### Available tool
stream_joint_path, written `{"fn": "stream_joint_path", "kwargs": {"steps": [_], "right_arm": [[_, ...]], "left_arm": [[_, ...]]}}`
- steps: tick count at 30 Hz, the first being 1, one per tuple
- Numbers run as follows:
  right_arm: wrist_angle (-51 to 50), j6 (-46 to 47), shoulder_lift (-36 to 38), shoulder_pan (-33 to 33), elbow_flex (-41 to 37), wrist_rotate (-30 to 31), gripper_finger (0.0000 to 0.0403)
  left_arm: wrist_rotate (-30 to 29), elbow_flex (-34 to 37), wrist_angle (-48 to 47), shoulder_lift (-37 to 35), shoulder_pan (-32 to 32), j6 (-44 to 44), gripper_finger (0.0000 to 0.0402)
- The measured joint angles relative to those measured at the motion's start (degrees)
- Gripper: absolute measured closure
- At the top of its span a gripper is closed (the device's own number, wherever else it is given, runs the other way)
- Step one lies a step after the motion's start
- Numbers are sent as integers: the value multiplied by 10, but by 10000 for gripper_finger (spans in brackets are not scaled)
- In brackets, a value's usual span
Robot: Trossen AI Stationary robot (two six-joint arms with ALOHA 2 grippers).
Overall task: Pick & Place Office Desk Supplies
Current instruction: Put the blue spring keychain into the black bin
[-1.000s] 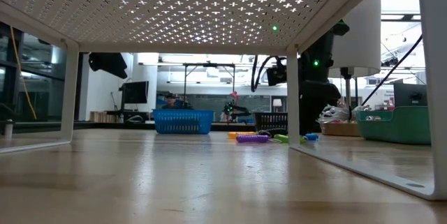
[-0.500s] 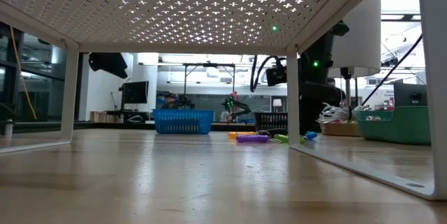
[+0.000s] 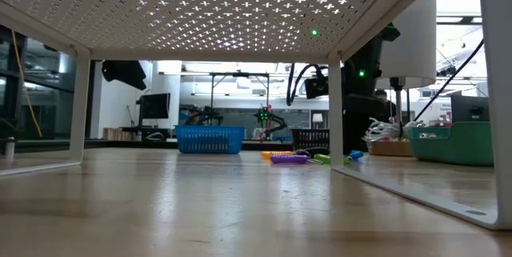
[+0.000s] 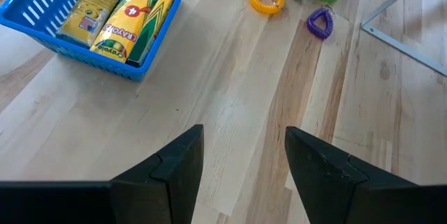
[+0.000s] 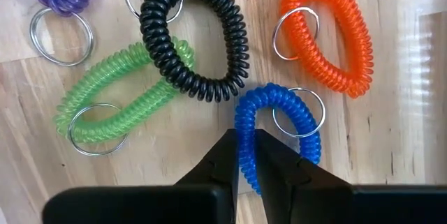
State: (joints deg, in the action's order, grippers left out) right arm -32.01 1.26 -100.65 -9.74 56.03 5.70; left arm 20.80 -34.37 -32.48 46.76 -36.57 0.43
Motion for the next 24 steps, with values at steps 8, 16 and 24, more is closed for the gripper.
{"fn": "stream_joint_path", "kwargs": {"steps": [8, 16, 24], "right_arm": [[1, 0, -1, 0, -1, 0, 363], [1, 0, -2, 0, -1, 2, 331], [10, -6, -2, 0, -1, 2, 336]], "left_arm": [[0, 0, 0, 0, 0, 0, 206], [0, 0, 0, 0, 0, 0, 206], [0, 0, 0, 0, 0, 0, 206]]}}
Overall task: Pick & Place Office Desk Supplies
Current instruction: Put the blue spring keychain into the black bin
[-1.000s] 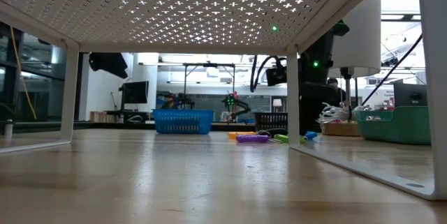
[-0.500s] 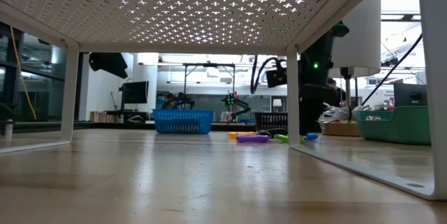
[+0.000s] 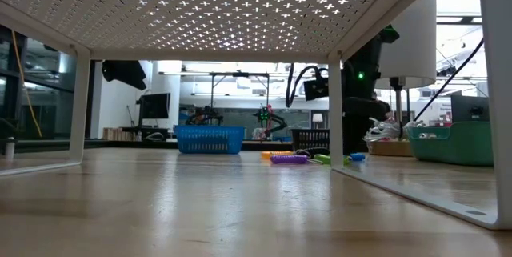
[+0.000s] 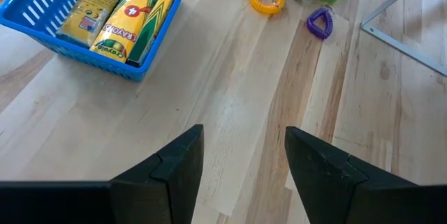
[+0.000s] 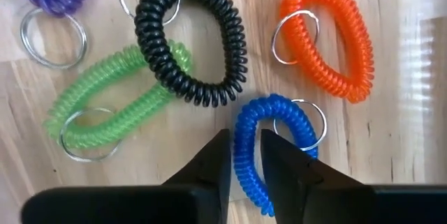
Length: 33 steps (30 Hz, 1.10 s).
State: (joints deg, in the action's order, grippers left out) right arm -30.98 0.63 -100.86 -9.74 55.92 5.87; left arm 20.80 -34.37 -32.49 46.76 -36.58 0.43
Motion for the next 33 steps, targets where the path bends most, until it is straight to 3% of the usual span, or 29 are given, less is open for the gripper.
{"fn": "stream_joint_path", "kwargs": {"steps": [9, 22, 33], "right_arm": [[5, -7, 0, 0, 0, 0, 391], [2, -19, 26, 0, 0, 5, 397], [-14, -22, 107, 5, 1, 43, 398]], "left_arm": [[0, 0, 0, 0, 0, 0, 206], [0, 0, 0, 0, 0, 0, 206], [0, 0, 0, 0, 0, 0, 206]]}}
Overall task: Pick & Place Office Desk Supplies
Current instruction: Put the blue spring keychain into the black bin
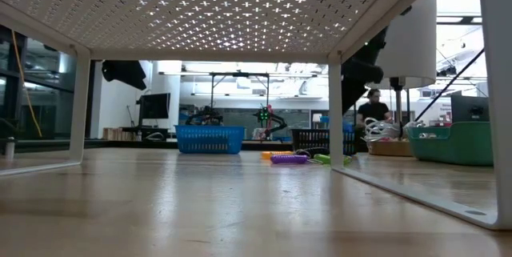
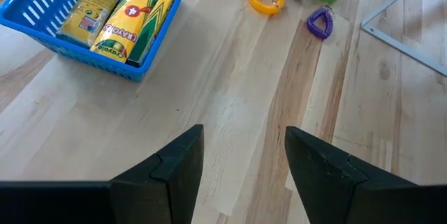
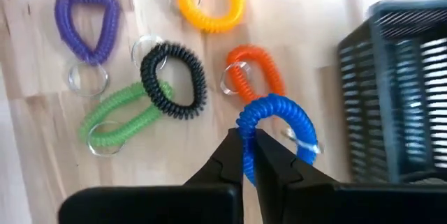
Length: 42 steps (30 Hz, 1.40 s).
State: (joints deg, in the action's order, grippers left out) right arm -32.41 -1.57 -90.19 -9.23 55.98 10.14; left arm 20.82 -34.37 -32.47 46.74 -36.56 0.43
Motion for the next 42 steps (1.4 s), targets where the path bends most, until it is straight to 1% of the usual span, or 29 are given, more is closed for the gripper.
{"fn": "stream_joint_path", "kwargs": {"steps": [7, 11, 19, 22, 34, 38, 42], "right_arm": [[-4, 1, 38, 24, 0, 35, 398], [-4, 2, 38, 34, 0, 35, 398], [14, -2, 38, 31, 0, 37, 398], [28, -15, 38, 16, 0, 29, 398], [118, -73, 38, -75, 0, 35, 399], [124, -83, 38, -101, 0, 48, 398], [125, -96, 36, -120, 0, 49, 399]], "left_arm": [[0, 0, 0, 0, 0, 0, 206], [0, 0, 0, 0, 0, 0, 206], [0, 0, 0, 0, 0, 0, 206], [0, 0, 0, 0, 0, 0, 206], [0, 0, 0, 0, 0, 0, 206], [0, 0, 0, 0, 0, 0, 206], [0, 0, 0, 0, 0, 0, 206]]}}
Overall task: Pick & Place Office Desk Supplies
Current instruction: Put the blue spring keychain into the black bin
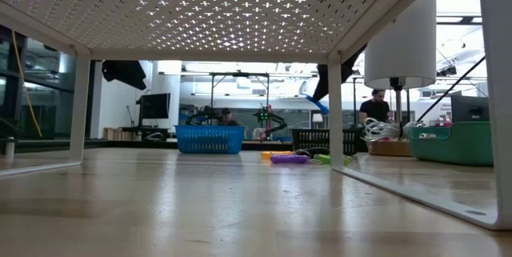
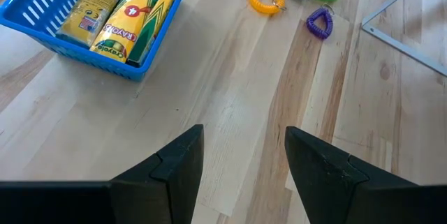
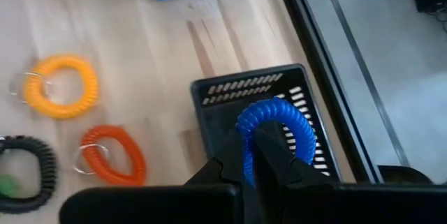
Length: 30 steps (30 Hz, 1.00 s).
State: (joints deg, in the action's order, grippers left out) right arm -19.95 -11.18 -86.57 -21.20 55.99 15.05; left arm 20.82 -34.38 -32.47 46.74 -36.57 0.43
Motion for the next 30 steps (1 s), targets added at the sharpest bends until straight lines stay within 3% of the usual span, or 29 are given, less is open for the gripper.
{"fn": "stream_joint_path", "kwargs": {"steps": [11, 23, 30], "right_arm": [[1, -16, -3, -22, 0, 1, 399], [24, -40, -80, -27, 0, 65, 399], [23, -38, -95, -36, 0, 61, 397]], "left_arm": [[0, 0, 0, 0, 0, 0, 206], [0, 0, 0, 0, 0, 0, 206], [0, 0, 0, 0, 0, 0, 206]]}}
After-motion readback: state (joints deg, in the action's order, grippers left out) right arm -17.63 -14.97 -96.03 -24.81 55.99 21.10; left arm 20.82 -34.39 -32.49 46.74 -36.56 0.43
